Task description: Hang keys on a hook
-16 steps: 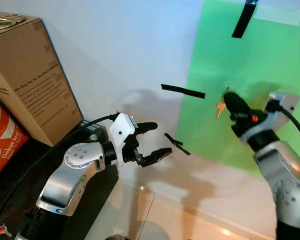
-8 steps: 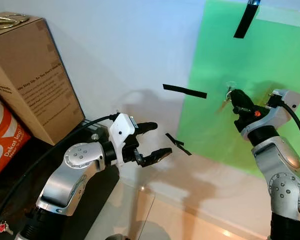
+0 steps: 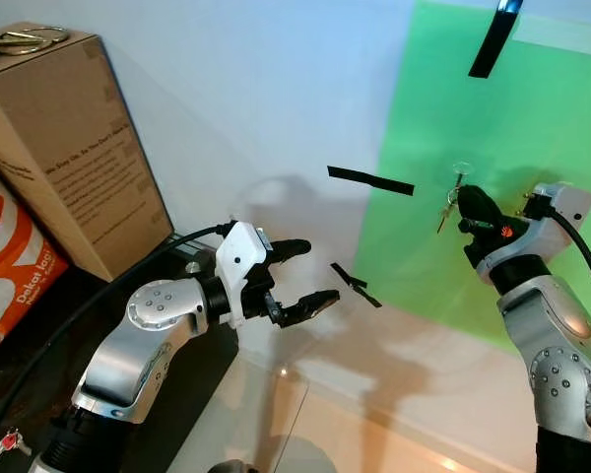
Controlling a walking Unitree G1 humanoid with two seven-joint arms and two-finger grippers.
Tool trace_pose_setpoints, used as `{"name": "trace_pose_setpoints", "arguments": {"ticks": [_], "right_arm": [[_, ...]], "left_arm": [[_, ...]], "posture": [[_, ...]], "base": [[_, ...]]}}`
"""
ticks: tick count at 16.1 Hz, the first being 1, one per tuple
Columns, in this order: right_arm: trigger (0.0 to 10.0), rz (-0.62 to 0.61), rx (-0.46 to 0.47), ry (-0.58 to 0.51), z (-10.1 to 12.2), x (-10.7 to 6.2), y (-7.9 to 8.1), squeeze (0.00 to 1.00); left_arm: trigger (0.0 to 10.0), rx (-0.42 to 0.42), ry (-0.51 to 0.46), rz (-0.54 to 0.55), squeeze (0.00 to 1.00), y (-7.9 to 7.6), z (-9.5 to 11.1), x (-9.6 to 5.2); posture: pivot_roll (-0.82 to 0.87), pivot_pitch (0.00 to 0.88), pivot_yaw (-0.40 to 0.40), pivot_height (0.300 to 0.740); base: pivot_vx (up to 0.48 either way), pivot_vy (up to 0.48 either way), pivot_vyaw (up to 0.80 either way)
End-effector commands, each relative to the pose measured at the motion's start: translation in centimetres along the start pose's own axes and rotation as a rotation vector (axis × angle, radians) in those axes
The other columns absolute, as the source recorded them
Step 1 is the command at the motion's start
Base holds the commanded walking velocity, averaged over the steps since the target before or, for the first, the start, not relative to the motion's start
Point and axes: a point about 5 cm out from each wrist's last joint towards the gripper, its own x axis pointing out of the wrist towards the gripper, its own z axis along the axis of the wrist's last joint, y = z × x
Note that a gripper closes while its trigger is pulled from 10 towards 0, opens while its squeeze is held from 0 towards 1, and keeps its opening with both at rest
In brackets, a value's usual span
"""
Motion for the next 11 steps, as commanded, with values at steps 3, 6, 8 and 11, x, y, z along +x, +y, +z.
{"name": "trace_pose_setpoints", "arguments": {"ticks": [3, 6, 8, 11], "right_arm": [[10.0, -0.068, -0.012, 0.087, -1.74, -0.35, -0.96, 0.0], [10.0, -0.06, 0.004, 0.086, -1.98, -0.6, -0.94, 1.0], [10.0, -0.064, 0.003, 0.086, -2.06, -0.76, -1.03, 1.0], [10.0, -0.069, 0.002, 0.084, -2.12, -1.3, -1.33, 1.0]], "left_arm": [[10.0, 0.01, 0.003, -0.003, 0.0, 0.19, 0.12, 0.07], [10.0, 0.011, 0.001, 0.0, 0.0, 0.24, 0.16, 0.06], [10.0, 0.01, 0.001, 0.0, 0.0, 0.26, 0.16, 0.03], [10.0, 0.01, 0.001, -0.001, 0.0, 0.23, 0.12, -0.03]], "posture": [[-0.04, 0.0, 0.037, 0.74], [-0.04, 0.0, 0.036, 0.74], [-0.04, 0.0, 0.038, 0.74], [-0.04, 0.0, 0.039, 0.74]], "base": [[0.0, 0.0, 0.0], [0.0, 0.0, 0.0], [0.0, 0.0, 0.0], [0.0, 0.0, 0.0]]}}
